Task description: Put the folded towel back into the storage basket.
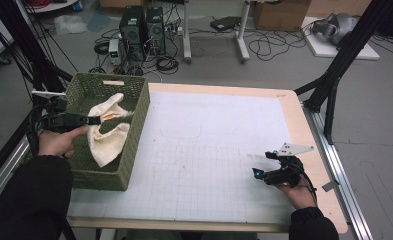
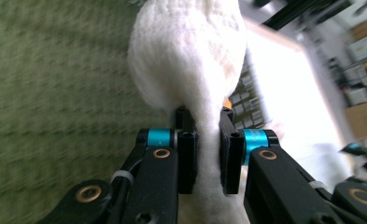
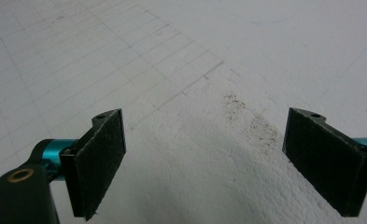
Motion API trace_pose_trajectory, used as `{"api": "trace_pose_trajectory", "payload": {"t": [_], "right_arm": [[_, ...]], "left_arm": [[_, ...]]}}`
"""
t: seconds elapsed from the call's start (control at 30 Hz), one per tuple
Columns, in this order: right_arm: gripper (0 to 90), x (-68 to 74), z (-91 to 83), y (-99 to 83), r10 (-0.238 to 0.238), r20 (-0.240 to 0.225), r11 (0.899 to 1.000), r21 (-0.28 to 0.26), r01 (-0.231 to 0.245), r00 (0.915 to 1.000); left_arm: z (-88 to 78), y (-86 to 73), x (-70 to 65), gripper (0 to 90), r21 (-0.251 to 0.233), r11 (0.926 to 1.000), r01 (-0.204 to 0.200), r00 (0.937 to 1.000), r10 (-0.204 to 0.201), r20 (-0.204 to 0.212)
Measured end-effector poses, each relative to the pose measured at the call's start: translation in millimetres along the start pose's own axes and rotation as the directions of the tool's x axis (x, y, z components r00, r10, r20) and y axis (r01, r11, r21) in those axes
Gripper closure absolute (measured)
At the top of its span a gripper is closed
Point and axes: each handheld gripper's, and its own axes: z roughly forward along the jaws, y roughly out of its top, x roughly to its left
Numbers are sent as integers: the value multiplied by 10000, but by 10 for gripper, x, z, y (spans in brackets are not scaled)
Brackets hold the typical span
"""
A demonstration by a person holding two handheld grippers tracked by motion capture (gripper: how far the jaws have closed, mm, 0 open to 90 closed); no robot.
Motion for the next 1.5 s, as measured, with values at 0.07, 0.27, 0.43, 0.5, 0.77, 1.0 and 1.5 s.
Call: {"api": "trace_pose_trajectory", "payload": {"t": [0.07, 0.27, 0.43, 0.5, 0.77, 1.0, 1.5], "right_arm": [[126, 3, 6, -6, 10, -32, 10000, 30, -10, 10000], [126, 5, 10, -5, -49, 13, 10000, 63, 48, 10000], [127, 1, 9, -4, -39, 28, 10000, 50, 39, 10000], [127, 1, 12, -4, -35, 19, 10000, 37, 35, 10000], [127, 5, 37, 5, -99, -3, 9999, 51, 99, 10000], [129, 9, 69, 15, -144, -54, 9998, 106, 145, 9999], [132, 26, 67, 36, -267, -85, 9996, 54, 268, 9996]], "left_arm": [[22, -15, 48, 810, 382, 9992, -93, 9990, 110, -434], [135, -30, 119, 808, 884, 9954, -356, 9869, 489, -1540], [265, -40, 160, 807, 1038, 9939, -374, 9754, 589, -2123], [319, -55, 177, 807, 1469, 9883, -403, 9649, 767, -2513], [457, -90, 188, 807, 2929, 9542, -613, 9308, 1606, -3284], [631, -136, 205, 799, 4270, 9023, -601, 9139, 2218, -3401], [499, -58, 19, 489, 3880, 8947, -2212, 9124, 3303, -2415]]}}
